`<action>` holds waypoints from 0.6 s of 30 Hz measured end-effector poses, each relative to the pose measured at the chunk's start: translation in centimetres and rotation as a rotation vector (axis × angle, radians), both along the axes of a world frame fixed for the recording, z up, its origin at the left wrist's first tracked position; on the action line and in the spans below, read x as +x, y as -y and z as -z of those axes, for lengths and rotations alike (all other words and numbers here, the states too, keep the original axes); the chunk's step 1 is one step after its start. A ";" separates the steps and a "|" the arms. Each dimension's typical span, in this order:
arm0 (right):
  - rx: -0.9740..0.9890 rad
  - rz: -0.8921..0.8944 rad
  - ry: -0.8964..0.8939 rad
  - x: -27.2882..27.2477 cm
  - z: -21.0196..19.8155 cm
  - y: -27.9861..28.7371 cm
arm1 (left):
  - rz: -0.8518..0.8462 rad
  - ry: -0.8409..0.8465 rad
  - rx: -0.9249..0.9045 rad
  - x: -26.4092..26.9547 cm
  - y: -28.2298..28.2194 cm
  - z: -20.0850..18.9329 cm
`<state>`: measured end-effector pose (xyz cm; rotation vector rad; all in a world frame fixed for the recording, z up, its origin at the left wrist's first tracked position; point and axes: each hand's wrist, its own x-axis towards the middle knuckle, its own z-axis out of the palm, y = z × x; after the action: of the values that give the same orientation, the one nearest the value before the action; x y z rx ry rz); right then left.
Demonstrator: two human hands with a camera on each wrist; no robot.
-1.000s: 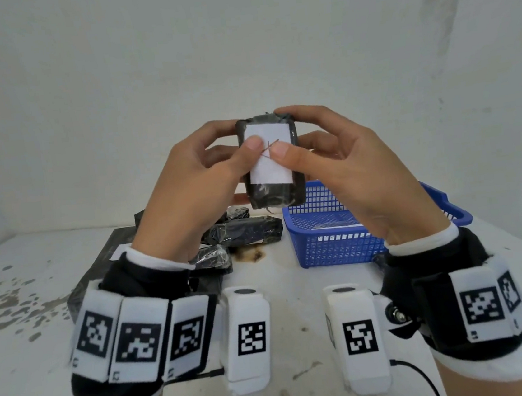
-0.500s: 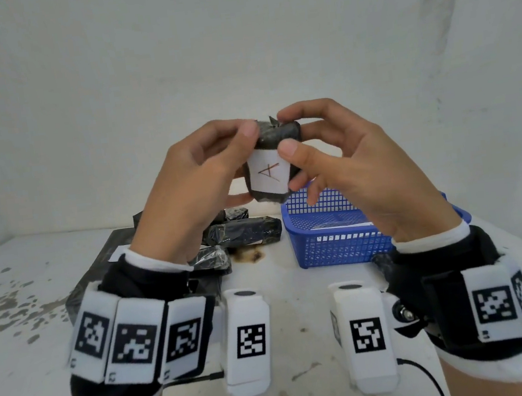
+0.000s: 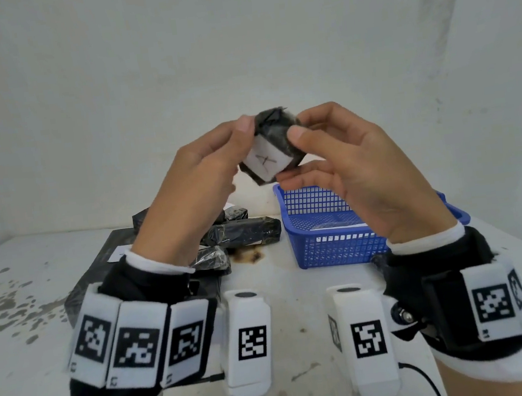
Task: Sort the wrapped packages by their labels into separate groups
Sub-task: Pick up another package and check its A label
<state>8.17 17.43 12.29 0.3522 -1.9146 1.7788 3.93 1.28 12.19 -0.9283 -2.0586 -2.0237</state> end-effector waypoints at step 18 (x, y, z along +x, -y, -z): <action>0.259 0.108 -0.034 0.6 0.0 -0.8 | -0.015 -0.018 0.096 -0.5 0.0 0.4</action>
<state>8.76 18.28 12.32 0.3586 -2.1018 1.4506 3.44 1.32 11.80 -0.9073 -1.9350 -2.0778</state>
